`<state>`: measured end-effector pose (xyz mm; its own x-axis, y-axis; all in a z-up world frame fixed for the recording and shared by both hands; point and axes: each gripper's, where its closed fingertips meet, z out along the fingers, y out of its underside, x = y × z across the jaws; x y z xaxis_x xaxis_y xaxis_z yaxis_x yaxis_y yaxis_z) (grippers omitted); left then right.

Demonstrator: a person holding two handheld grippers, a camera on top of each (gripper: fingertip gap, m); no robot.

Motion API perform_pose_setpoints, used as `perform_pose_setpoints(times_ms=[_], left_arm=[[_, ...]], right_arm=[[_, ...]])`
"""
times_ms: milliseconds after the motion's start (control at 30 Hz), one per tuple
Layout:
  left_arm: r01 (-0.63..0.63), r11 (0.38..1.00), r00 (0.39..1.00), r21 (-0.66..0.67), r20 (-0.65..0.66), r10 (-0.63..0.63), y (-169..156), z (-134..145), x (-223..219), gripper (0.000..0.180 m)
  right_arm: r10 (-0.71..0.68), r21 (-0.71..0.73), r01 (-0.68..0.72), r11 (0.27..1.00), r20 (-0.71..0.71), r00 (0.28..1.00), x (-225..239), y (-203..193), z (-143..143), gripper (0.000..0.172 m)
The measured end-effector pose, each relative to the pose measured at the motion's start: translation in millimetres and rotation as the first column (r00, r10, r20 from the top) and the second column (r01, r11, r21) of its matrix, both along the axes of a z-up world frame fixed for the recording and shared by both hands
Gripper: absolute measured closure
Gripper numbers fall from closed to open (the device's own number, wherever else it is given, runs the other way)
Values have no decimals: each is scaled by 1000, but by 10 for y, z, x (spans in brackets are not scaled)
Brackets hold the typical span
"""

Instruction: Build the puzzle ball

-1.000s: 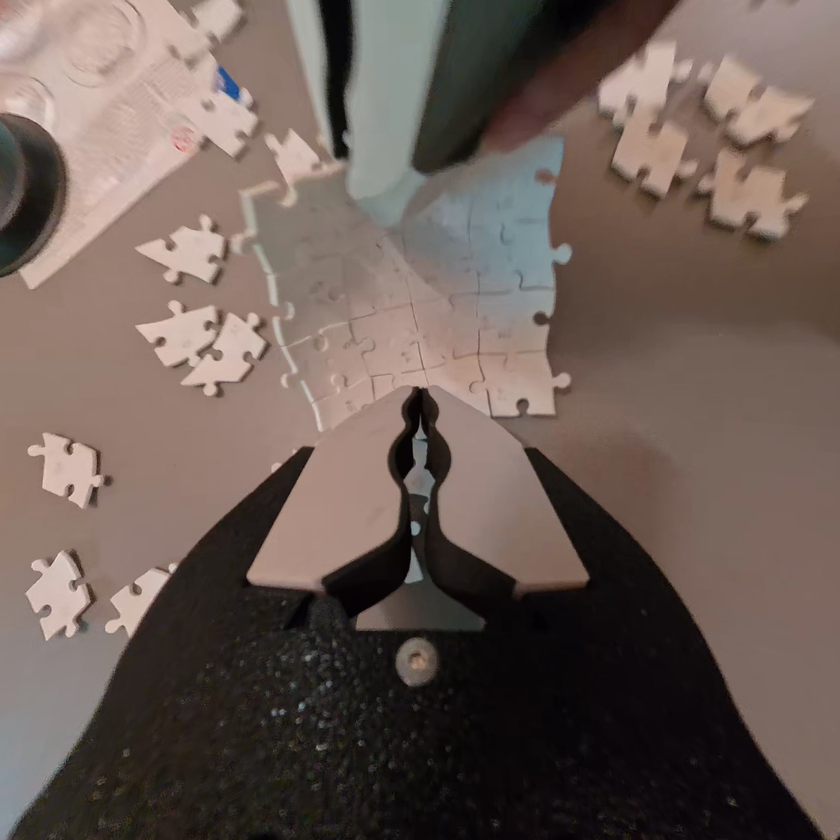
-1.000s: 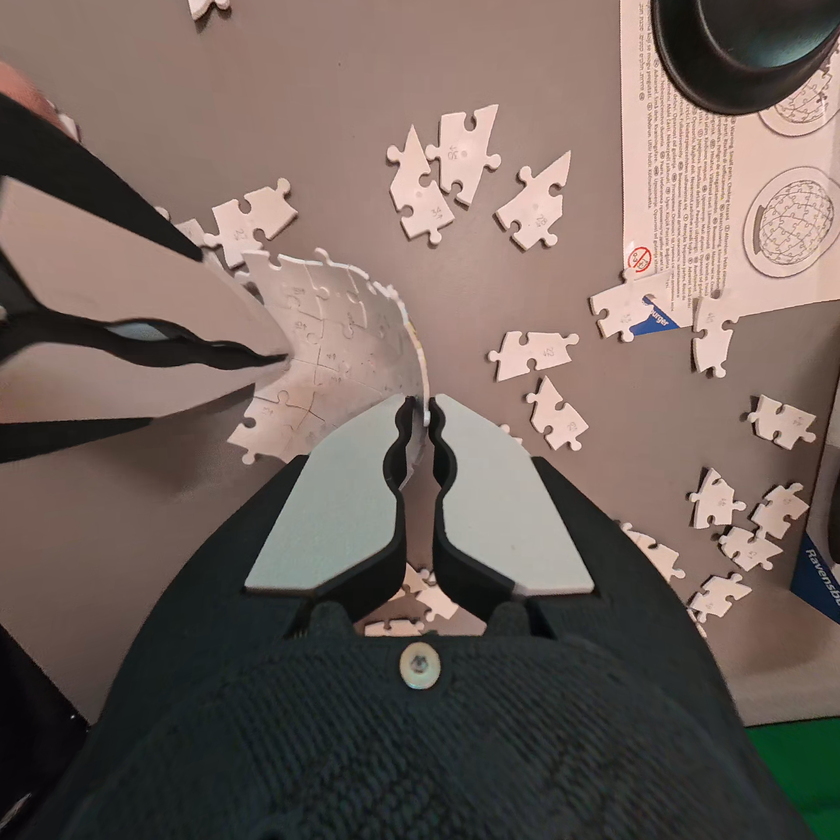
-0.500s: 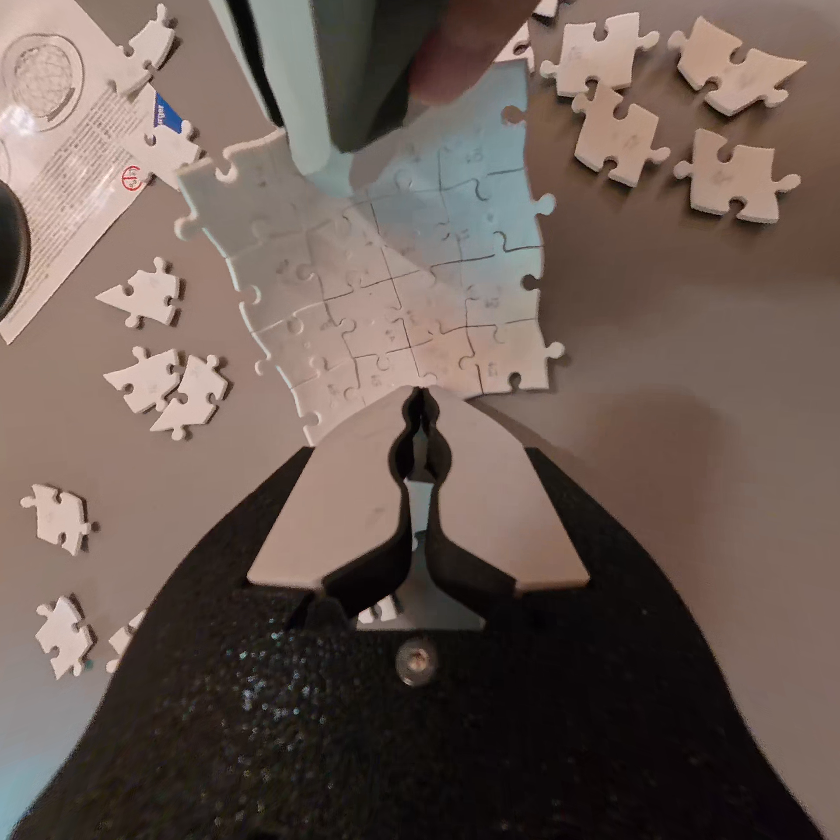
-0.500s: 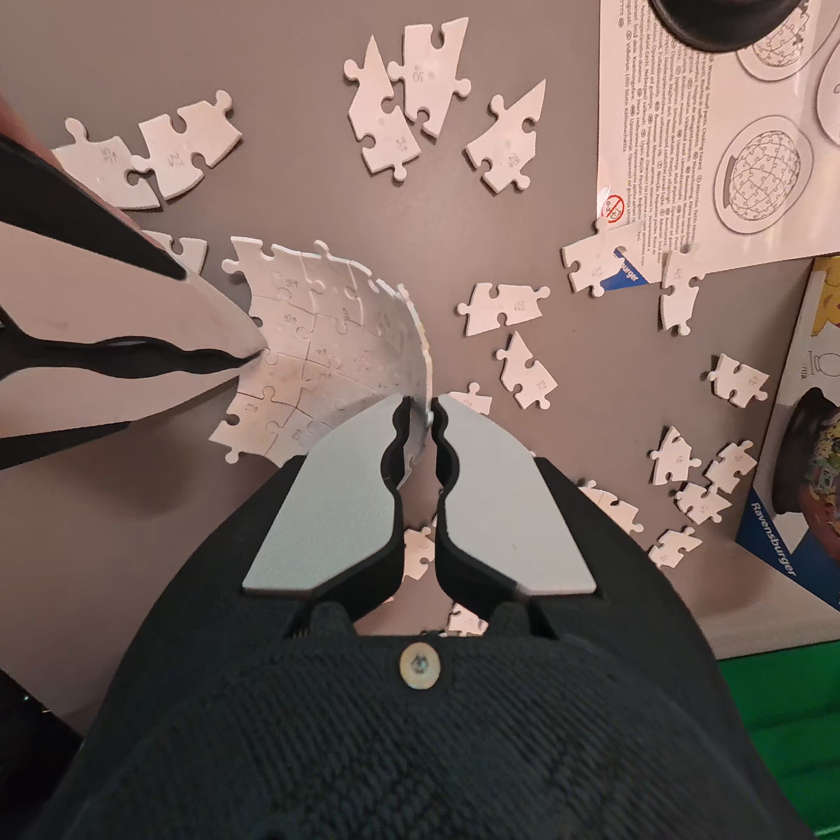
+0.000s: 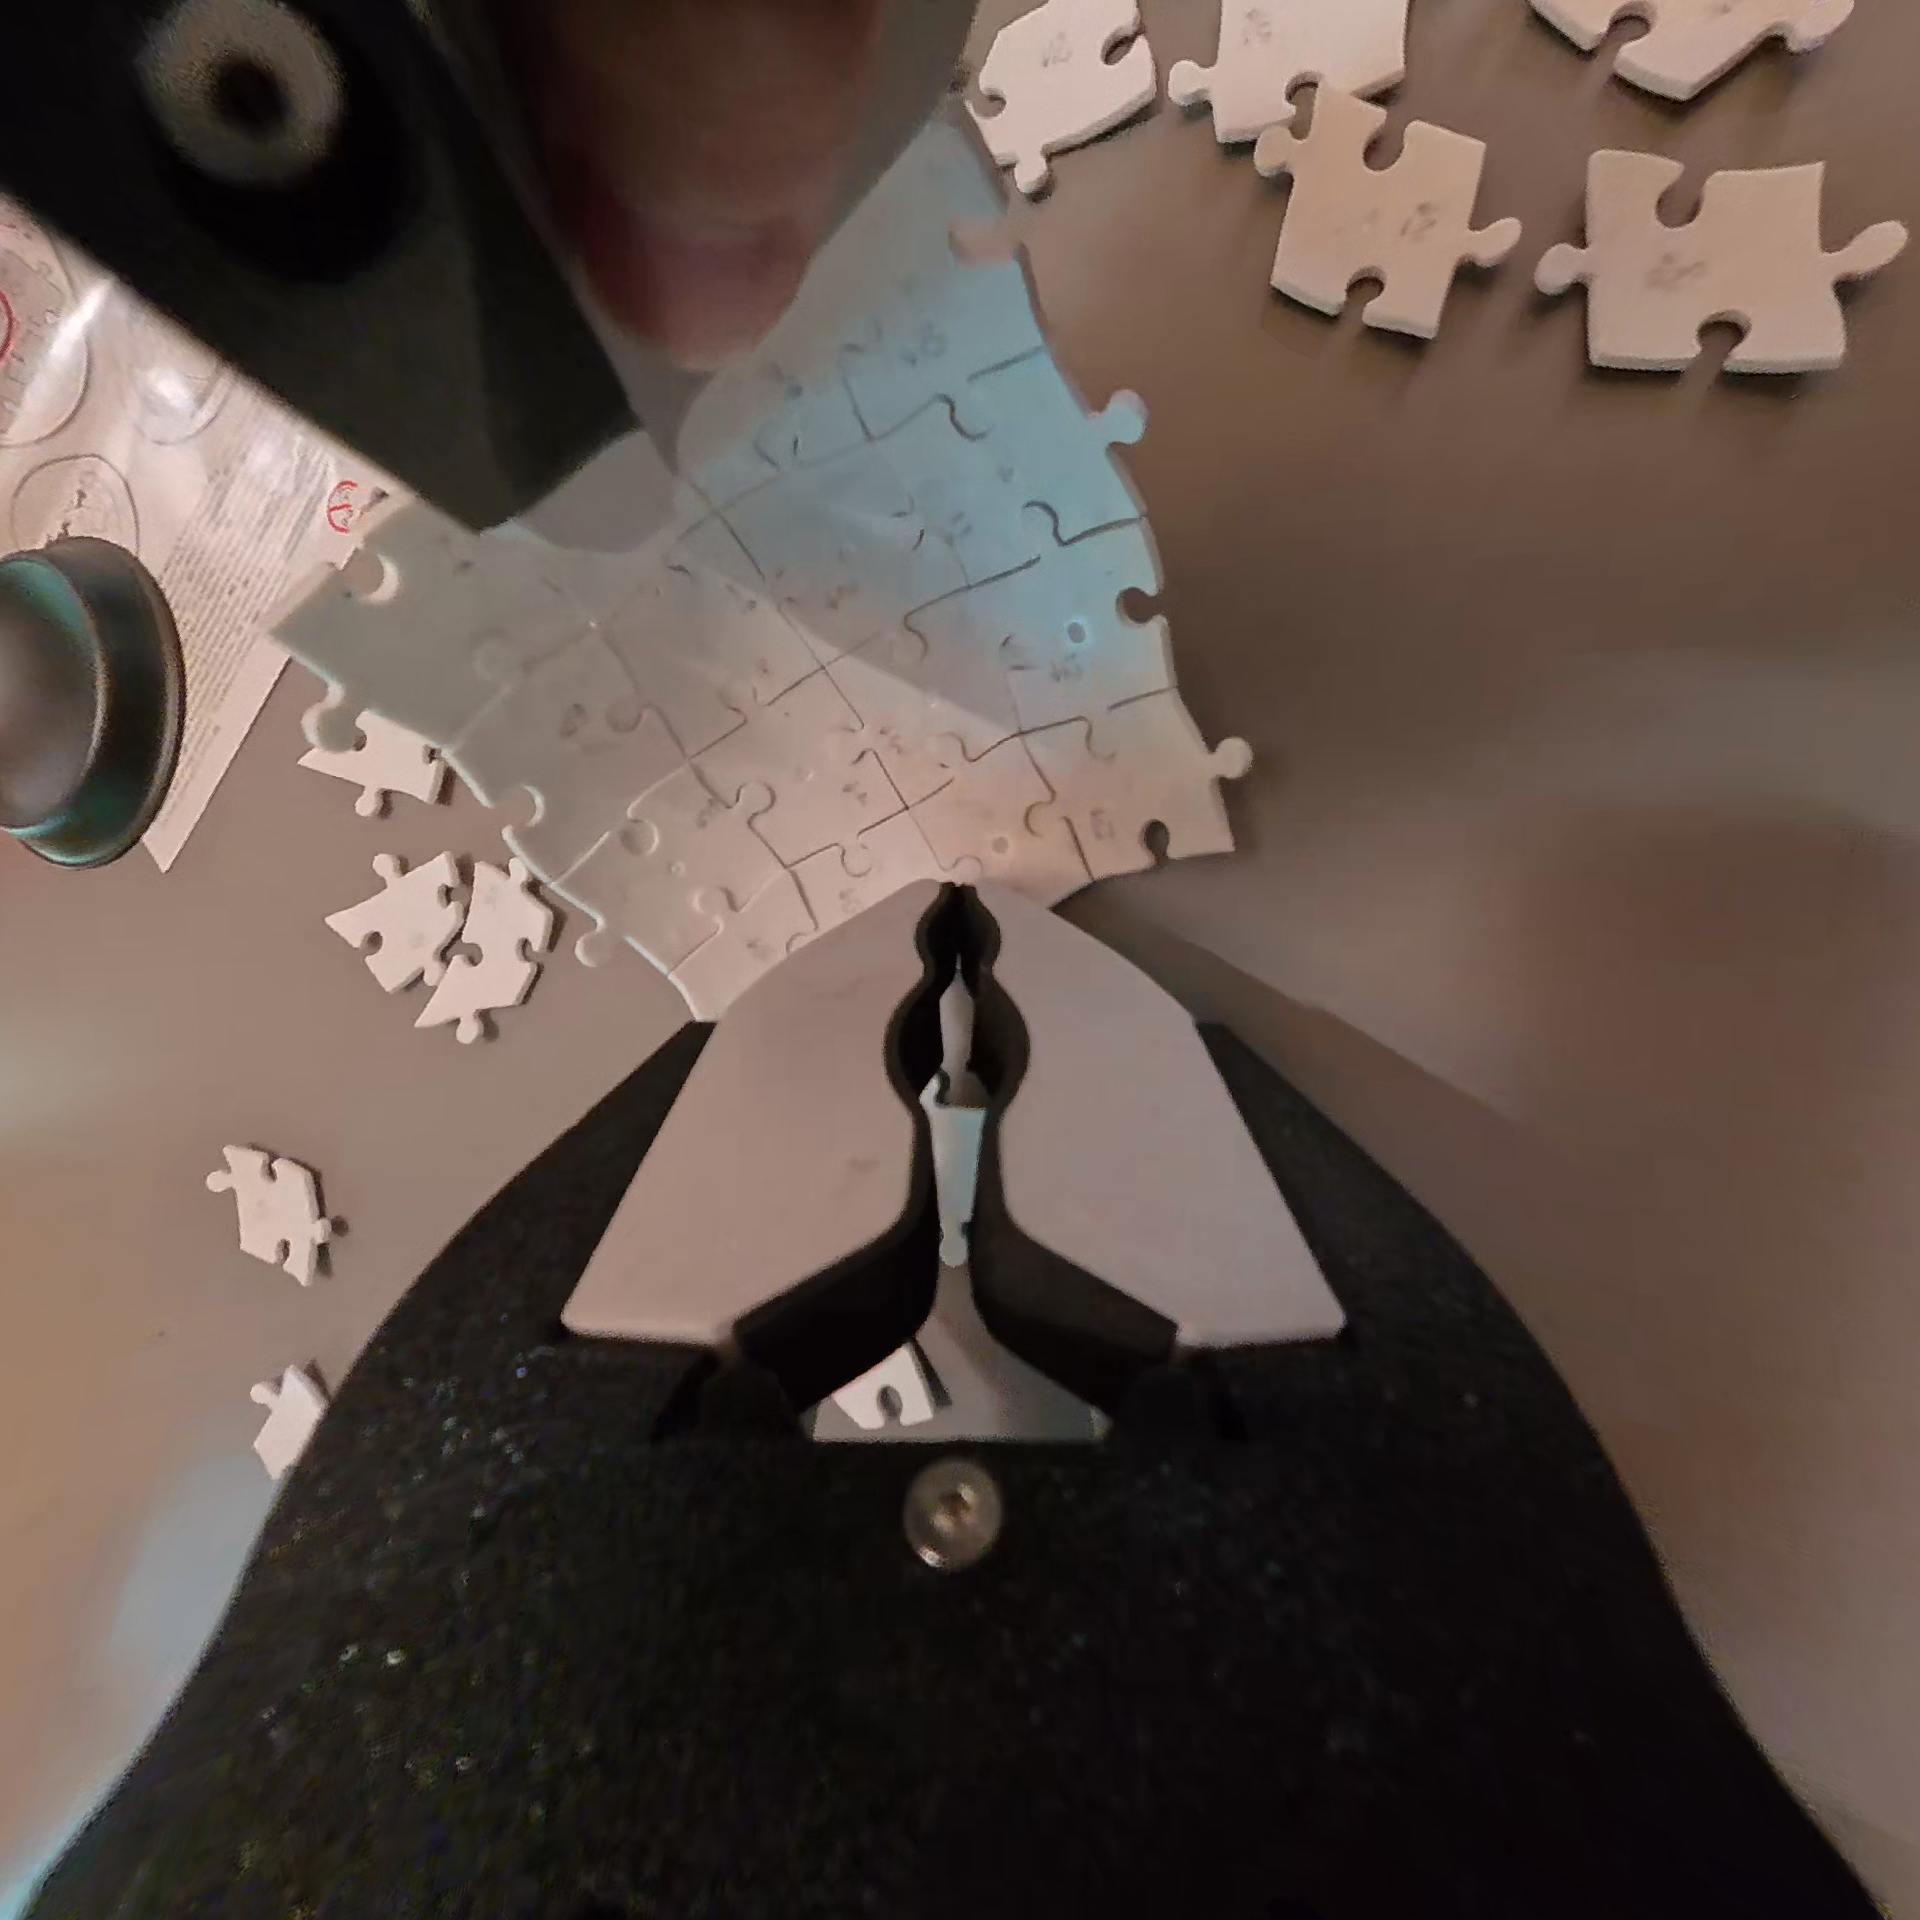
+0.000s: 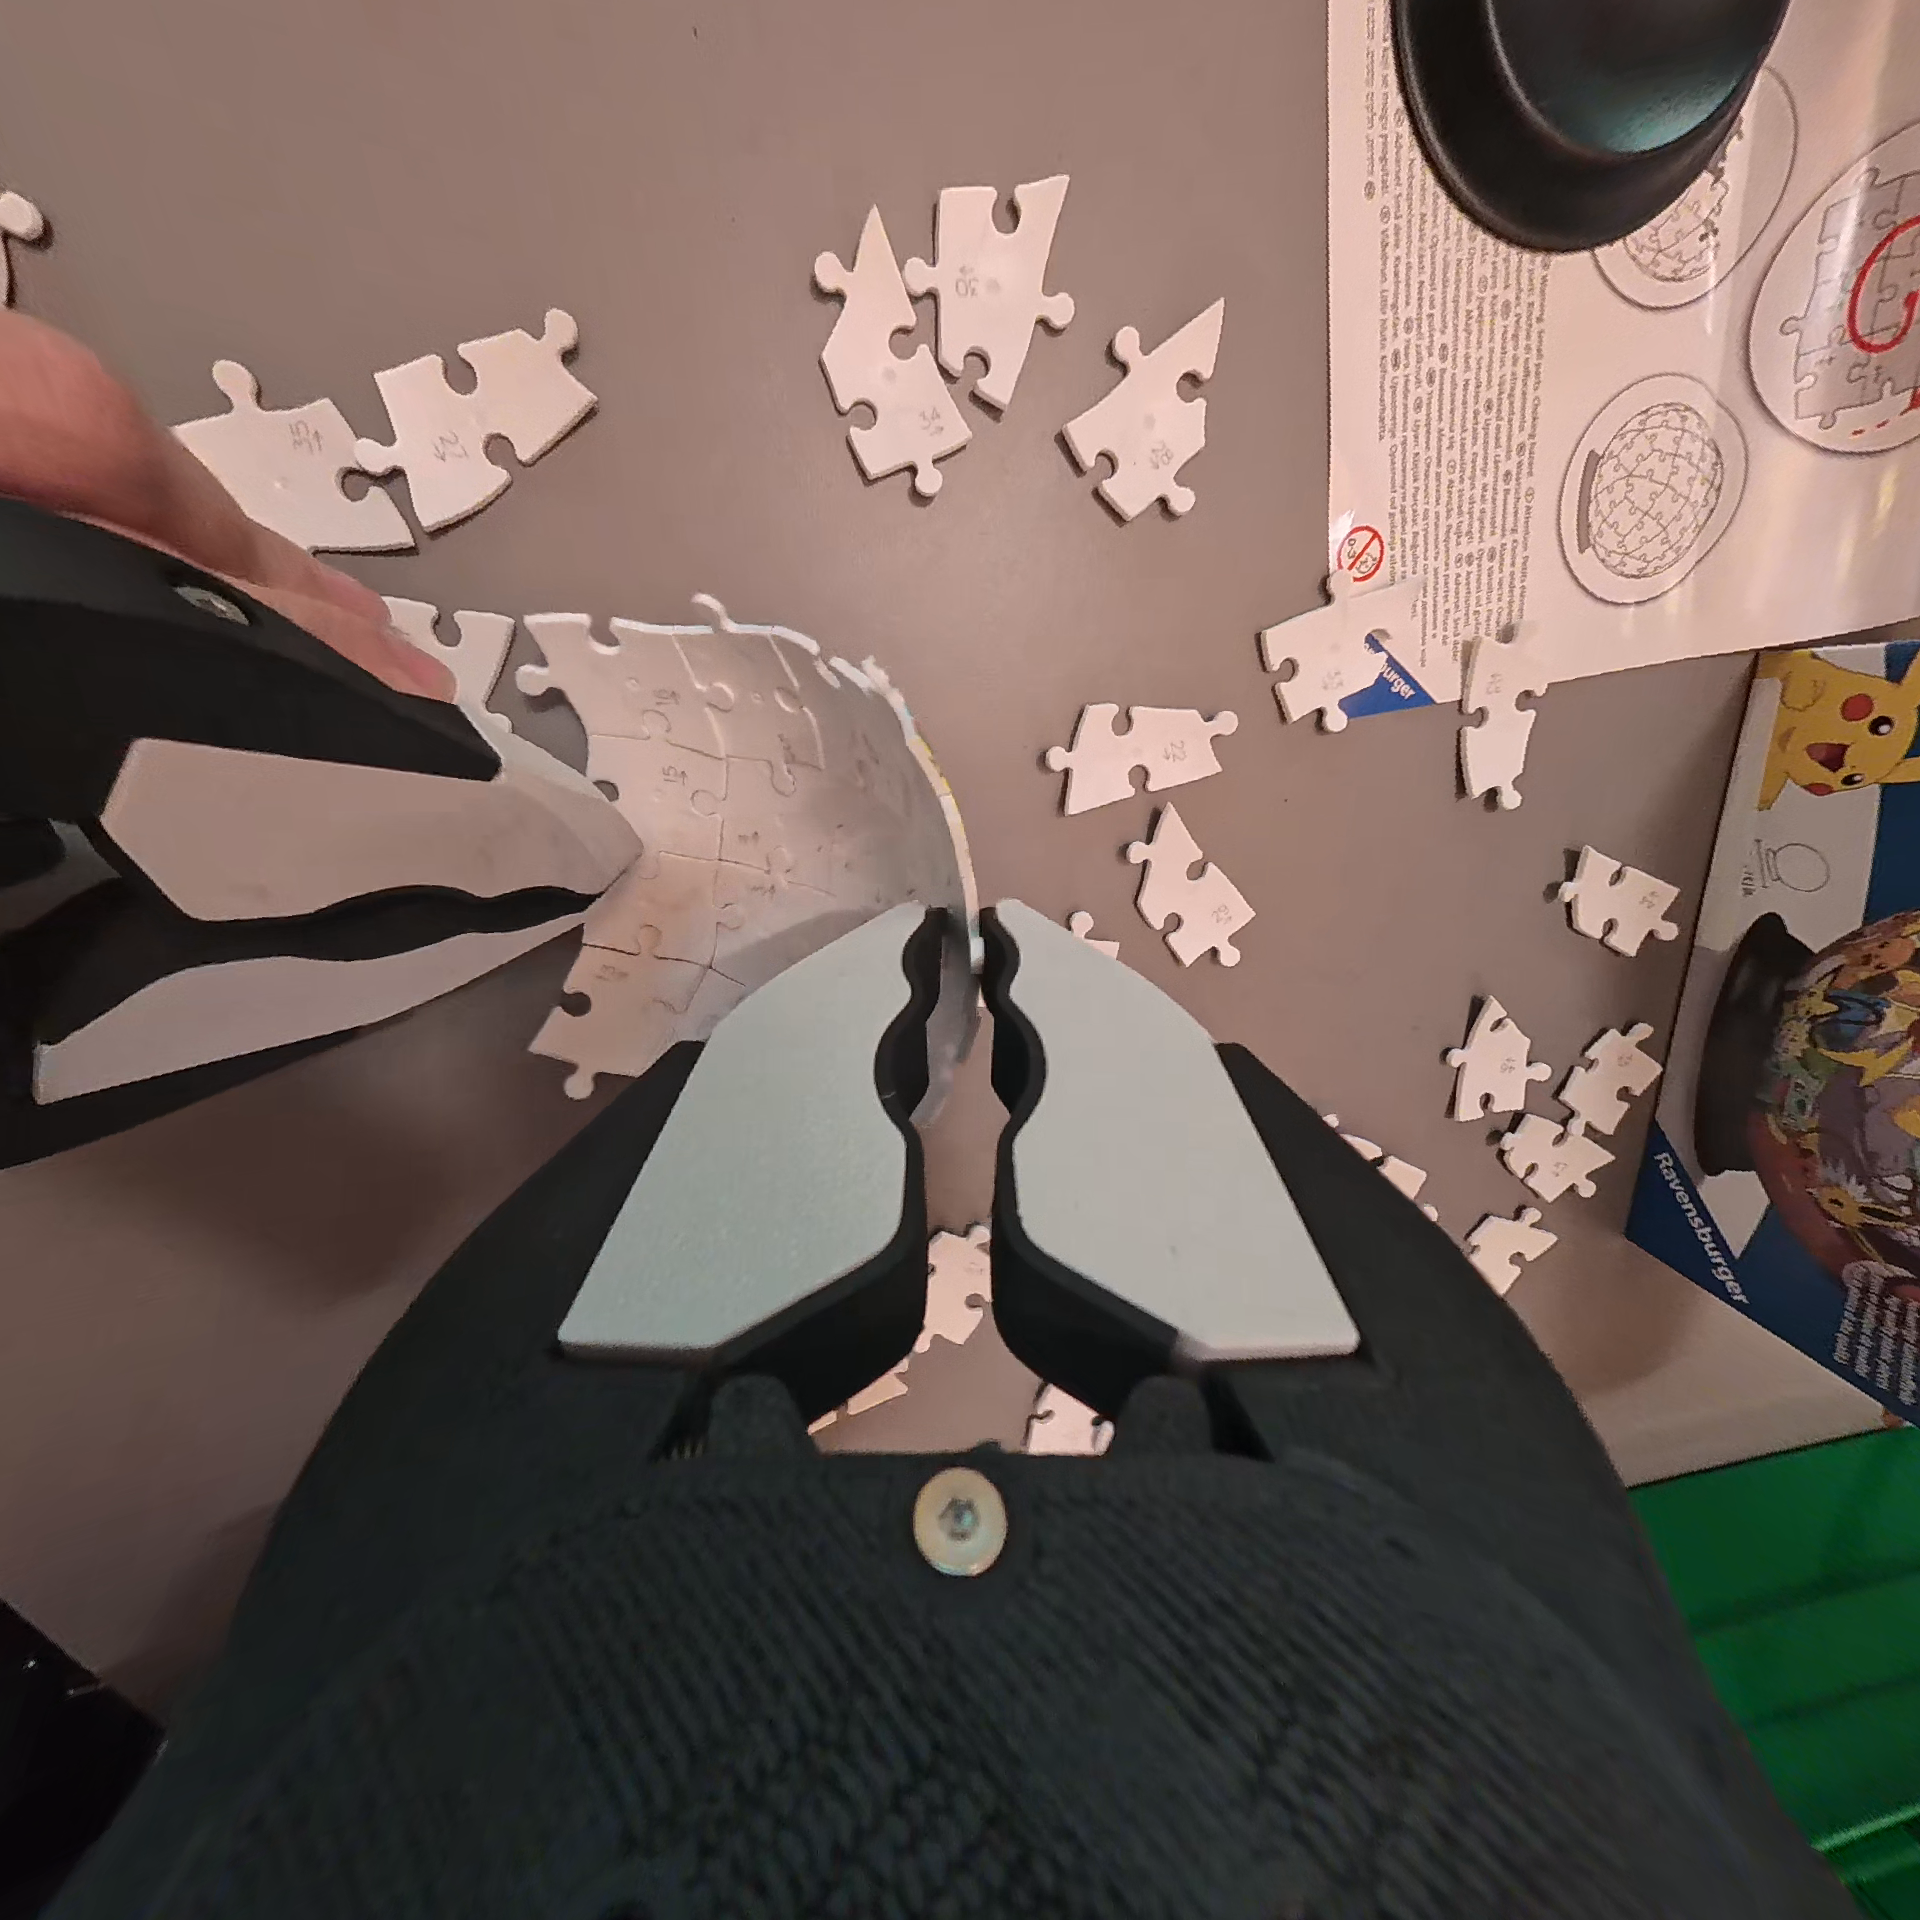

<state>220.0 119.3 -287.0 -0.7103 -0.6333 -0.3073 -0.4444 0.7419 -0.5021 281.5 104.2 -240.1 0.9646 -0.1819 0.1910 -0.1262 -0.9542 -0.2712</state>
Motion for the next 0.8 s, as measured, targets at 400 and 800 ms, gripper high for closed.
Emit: perform_pose_setpoints(times_ms=[400, 800], left_arm=[[3, 996, 1000, -90, 29, -1, -41, 121, -13, 180], [110, 993, 994, 36, -14, -110, -136, -3, -17, 180]], right_arm=[[-28, 21, 28, 999, -36, 999, 18, -66, -57, 164], [-22, 48, 23, 999, -25, 999, 3, -41, -46, 164]])
